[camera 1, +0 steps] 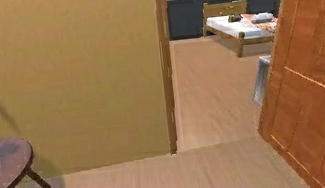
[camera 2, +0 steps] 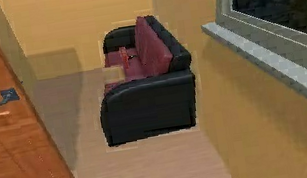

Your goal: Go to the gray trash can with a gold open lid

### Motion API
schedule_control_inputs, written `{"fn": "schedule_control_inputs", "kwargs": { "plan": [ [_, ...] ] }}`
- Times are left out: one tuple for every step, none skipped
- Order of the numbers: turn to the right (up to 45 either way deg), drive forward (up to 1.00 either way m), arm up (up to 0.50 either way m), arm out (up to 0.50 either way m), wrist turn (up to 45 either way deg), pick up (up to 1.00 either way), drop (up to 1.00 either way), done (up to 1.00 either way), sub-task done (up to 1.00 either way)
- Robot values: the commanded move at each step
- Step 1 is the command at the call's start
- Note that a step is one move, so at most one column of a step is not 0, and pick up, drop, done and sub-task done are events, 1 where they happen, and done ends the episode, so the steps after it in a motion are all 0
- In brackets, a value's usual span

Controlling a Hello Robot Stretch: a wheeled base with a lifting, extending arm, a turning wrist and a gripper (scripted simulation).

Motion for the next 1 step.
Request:
{"fn": "schedule_control_inputs", "kwargs": {
  "plan": [
    [-45.0,0.00,0.00,0.00,0.0,0.00,0.00,0.00,0.00]
  ]
}}
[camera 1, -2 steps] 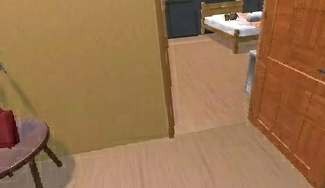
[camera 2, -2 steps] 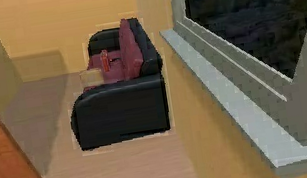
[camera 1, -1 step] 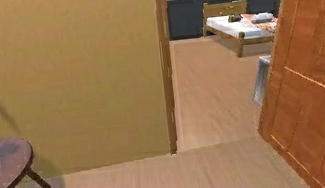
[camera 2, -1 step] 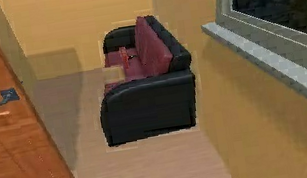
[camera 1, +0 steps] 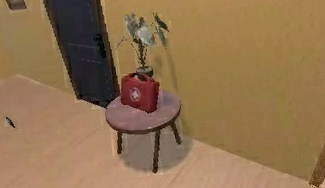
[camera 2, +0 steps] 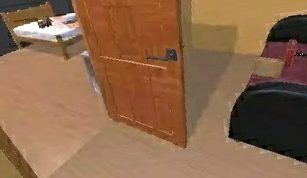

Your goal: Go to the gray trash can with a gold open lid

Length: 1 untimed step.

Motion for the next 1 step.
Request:
{"fn": "schedule_control_inputs", "kwargs": {
  "plan": [
    [-45.0,0.00,0.00,0.00,0.0,0.00,0.00,0.00,0.00]
  ]
}}
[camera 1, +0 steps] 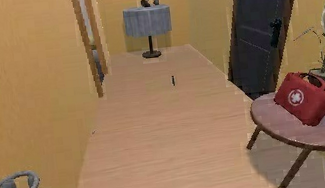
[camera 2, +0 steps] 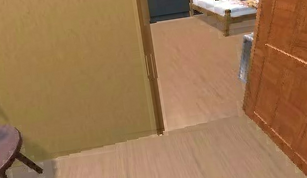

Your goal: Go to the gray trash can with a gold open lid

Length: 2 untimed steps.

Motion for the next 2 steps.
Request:
{"fn": "schedule_control_inputs", "kwargs": {
  "plan": [
    [-3.0,0.00,0.00,0.00,0.0,0.00,0.00,0.00,0.00],
    [0.0,0.90,0.00,0.00,0.0,0.00,0.00,0.00,0.00]
  ]
}}
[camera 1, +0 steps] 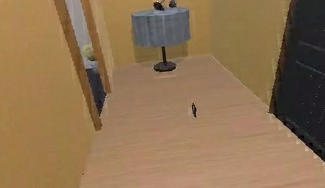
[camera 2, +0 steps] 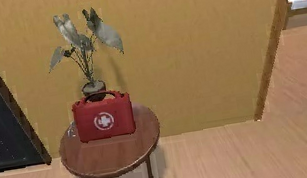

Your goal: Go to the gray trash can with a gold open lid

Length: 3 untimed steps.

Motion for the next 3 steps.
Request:
{"fn": "schedule_control_inputs", "kwargs": {
  "plan": [
    [-9.0,0.00,0.00,0.00,0.0,0.00,0.00,0.00,0.00],
    [0.0,1.00,0.00,0.00,0.0,0.00,0.00,0.00,0.00],
    [-3.0,0.00,0.00,0.00,0.0,0.00,0.00,0.00,0.00]
  ]
}}
